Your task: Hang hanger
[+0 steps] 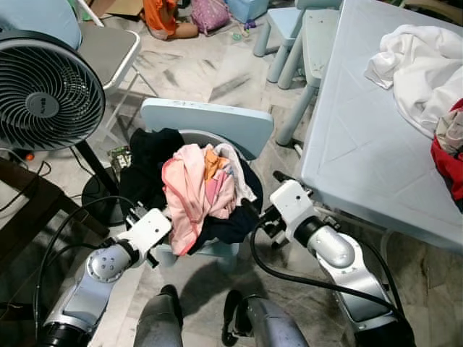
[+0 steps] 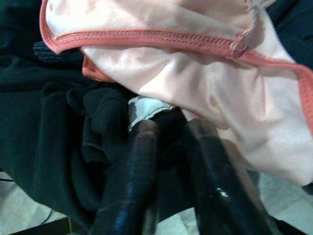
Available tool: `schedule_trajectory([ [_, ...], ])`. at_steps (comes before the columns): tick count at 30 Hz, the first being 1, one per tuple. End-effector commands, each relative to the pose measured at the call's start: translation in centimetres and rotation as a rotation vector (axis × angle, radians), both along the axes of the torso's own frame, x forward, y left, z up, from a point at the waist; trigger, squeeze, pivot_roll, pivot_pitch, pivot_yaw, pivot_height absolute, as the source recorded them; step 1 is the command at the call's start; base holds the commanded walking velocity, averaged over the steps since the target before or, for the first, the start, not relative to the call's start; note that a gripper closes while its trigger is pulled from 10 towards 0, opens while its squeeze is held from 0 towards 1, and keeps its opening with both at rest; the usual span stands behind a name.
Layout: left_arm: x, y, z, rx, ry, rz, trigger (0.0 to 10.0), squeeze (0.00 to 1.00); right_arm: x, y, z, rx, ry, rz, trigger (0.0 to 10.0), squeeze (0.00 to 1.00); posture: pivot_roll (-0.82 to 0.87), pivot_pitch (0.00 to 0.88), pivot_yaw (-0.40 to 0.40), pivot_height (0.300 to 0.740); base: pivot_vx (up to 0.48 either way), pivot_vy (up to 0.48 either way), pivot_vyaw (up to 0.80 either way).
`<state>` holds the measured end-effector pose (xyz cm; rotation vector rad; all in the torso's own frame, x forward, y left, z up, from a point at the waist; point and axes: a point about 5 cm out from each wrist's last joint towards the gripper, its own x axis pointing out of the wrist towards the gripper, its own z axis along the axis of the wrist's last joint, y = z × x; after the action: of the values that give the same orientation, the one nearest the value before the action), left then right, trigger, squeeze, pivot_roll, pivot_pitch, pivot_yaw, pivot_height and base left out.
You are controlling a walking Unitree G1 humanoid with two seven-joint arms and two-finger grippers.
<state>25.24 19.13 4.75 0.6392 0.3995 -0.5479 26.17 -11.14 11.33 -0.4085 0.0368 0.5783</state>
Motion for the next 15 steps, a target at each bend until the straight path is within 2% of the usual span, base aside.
schedule_trajectory([
  [1, -0.1, 0.1, -0.4, 0.045, 0.008, -0.037, 10.0, 1.00, 0.0, -0.5, -0.4, -0.017, 0.018, -0.011, 10.0, 0.00, -0.03, 0.235, -0.094, 0.740, 0.000, 0.000, 0.00],
  [3, 0.3, 0.3, -0.3, 0.083, -0.002, -0.060, 10.0, 1.00, 0.0, -0.8, -0.5, -0.020, 0.017, -0.020, 10.0, 0.00, -0.03, 0.235, -0.094, 0.740, 0.000, 0.000, 0.00],
  [6, 0.5, 0.4, -0.3, 0.095, -0.004, -0.070, 10.0, 1.00, -0.1, -0.8, -0.5, -0.020, 0.017, -0.021, 10.0, 0.00, -0.04, 0.238, -0.088, 0.740, 0.000, 0.000, 0.00],
  [11, 1.0, -0.1, -0.5, 0.137, -0.001, -0.148, 10.0, 1.00, -0.3, -0.5, -0.5, -0.019, 0.018, -0.018, 10.0, 0.00, -0.04, 0.240, -0.088, 0.740, 0.000, 0.000, 0.00],
  [15, 1.5, -0.4, -0.4, 0.133, -0.016, -0.154, 10.0, 1.00, -0.2, -0.6, -0.4, -0.019, 0.017, -0.017, 10.0, 0.00, -0.05, 0.243, -0.087, 0.740, 0.000, 0.000, 0.00],
])
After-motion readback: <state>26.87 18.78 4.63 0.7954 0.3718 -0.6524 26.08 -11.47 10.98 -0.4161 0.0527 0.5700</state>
